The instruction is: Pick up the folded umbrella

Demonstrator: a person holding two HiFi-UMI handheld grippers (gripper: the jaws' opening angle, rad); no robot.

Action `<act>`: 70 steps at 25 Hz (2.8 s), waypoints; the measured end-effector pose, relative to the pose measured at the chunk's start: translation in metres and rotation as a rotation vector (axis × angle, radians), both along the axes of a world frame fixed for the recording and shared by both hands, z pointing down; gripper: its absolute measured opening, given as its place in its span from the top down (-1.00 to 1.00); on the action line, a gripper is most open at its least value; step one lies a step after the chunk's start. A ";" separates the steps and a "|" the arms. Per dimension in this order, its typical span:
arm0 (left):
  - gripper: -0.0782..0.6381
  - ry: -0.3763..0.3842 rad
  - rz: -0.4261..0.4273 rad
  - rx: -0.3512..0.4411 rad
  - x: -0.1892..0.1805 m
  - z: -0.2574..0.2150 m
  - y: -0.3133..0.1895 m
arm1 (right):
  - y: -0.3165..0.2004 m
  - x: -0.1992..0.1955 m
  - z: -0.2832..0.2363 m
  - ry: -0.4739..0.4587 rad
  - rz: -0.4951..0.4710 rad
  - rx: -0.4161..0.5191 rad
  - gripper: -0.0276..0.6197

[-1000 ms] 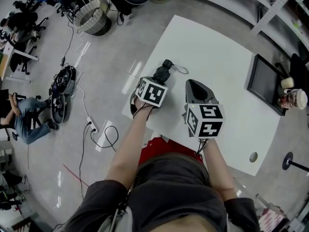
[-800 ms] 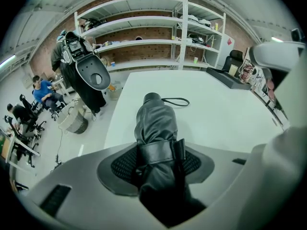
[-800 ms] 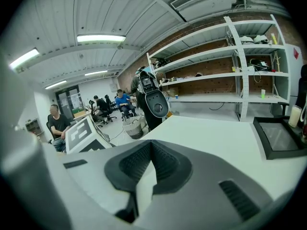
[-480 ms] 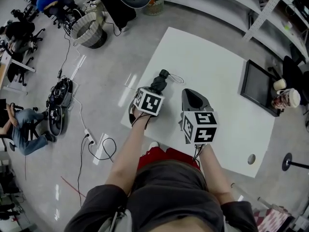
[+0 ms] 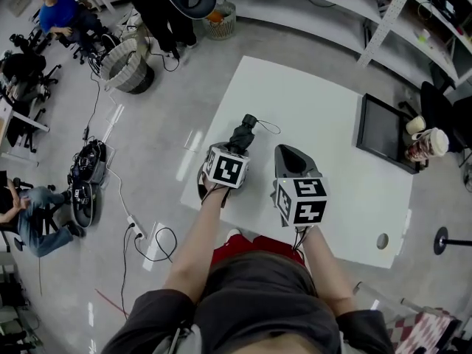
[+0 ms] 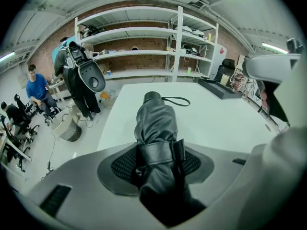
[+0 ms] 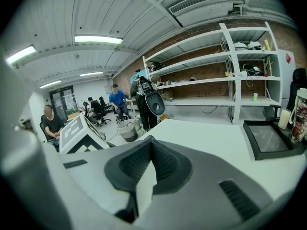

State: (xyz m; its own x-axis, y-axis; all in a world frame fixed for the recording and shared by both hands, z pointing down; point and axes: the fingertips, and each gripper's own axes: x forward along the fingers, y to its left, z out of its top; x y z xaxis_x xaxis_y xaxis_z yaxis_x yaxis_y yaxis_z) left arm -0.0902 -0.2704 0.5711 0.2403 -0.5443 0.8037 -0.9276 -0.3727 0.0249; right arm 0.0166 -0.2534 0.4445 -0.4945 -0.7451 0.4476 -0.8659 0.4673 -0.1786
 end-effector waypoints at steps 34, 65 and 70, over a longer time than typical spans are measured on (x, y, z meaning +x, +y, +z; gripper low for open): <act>0.16 0.121 0.068 0.374 0.062 -0.134 -0.018 | 0.002 0.040 -0.050 -0.014 0.064 0.124 0.86; 0.16 0.290 0.100 0.606 0.090 -0.237 -0.006 | -0.001 0.096 -0.112 -0.051 0.151 0.248 0.86; 0.16 0.306 0.103 0.651 0.093 -0.253 0.001 | 0.002 0.102 -0.125 -0.065 0.151 0.279 0.86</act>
